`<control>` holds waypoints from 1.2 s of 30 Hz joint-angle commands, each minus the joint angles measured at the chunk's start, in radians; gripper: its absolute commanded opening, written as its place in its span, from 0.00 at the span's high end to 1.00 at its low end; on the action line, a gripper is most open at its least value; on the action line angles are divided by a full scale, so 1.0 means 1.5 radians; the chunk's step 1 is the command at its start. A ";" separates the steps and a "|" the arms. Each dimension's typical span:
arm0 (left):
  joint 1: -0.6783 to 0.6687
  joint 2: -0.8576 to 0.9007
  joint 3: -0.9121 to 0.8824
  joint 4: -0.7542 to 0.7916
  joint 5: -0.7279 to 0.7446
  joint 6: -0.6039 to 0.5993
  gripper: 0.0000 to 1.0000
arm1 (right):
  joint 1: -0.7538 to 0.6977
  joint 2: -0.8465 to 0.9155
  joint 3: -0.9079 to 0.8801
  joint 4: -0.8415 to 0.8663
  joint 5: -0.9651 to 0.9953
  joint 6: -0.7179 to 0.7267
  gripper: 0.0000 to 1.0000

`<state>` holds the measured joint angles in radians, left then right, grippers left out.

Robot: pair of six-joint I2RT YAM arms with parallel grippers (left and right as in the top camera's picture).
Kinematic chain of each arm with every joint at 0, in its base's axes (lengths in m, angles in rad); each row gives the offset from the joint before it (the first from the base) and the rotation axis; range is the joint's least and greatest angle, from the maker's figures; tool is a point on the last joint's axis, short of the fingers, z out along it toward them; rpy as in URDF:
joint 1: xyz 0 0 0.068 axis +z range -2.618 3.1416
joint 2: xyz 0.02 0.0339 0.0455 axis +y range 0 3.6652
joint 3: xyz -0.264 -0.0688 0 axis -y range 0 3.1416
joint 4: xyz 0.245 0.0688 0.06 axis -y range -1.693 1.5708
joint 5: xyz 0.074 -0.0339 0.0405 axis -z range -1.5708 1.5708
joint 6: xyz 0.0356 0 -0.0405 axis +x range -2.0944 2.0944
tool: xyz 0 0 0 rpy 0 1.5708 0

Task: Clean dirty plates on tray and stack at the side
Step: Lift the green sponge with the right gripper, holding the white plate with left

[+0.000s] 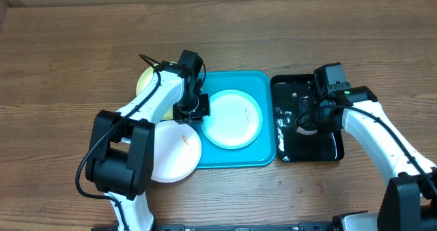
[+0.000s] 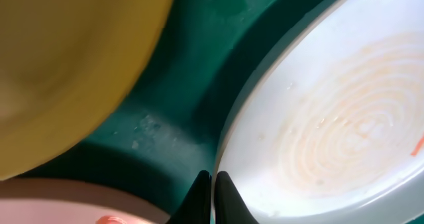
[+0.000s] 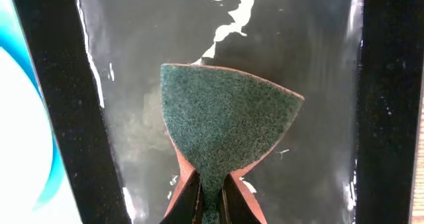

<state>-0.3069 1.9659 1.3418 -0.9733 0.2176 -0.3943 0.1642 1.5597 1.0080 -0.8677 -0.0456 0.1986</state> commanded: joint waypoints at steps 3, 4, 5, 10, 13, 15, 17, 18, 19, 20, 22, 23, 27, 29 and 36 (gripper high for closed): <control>-0.001 0.007 0.012 -0.008 -0.058 -0.023 0.96 | -0.001 -0.015 0.023 0.004 -0.033 -0.034 0.85; -0.001 0.007 0.012 -0.009 -0.058 -0.023 0.96 | -0.001 -0.015 0.023 0.005 -0.033 -0.034 0.81; -0.001 0.007 0.012 -0.009 -0.058 -0.025 0.96 | -0.001 -0.015 0.024 0.006 -0.033 -0.034 0.78; -0.001 0.007 0.012 -0.009 -0.058 -0.024 0.96 | -0.001 -0.015 0.046 -0.017 -0.035 -0.051 0.96; -0.001 0.007 0.012 -0.009 -0.058 -0.024 0.96 | -0.001 -0.015 0.063 -0.036 -0.035 -0.050 0.96; -0.001 0.007 0.012 -0.009 -0.058 -0.024 0.96 | -0.001 -0.015 0.066 -0.046 -0.035 -0.050 0.89; -0.001 0.007 0.012 -0.009 -0.058 -0.024 0.96 | -0.001 -0.014 0.064 -0.067 -0.035 -0.048 0.55; -0.001 0.007 0.012 -0.009 -0.058 -0.024 0.96 | -0.001 -0.014 0.060 -0.072 -0.035 -0.048 0.49; -0.001 0.007 0.012 -0.009 -0.058 -0.024 0.95 | -0.001 -0.014 0.054 -0.071 -0.035 -0.047 0.42; -0.001 0.007 0.012 -0.009 -0.058 -0.024 0.95 | -0.001 -0.014 0.046 -0.063 -0.035 -0.046 0.39; -0.001 0.007 0.012 -0.006 -0.058 -0.025 0.94 | -0.001 -0.013 0.025 -0.034 -0.035 -0.046 0.37; -0.001 0.007 0.012 -0.005 -0.058 -0.025 0.92 | -0.001 -0.011 0.015 -0.021 -0.035 -0.045 0.36; -0.001 0.007 0.012 -0.005 -0.058 -0.025 0.91 | -0.001 0.003 -0.026 0.033 -0.035 -0.046 0.37; -0.001 0.007 0.012 -0.005 -0.058 -0.025 0.91 | -0.001 0.008 -0.044 0.055 -0.033 -0.045 0.41; -0.001 0.007 0.012 -0.005 -0.058 -0.025 0.91 | -0.001 0.010 -0.078 0.106 -0.034 -0.028 0.50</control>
<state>-0.3069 1.9659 1.3422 -0.9798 0.1410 -0.4175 0.1642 1.5723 0.9062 -0.7242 -0.0971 0.1436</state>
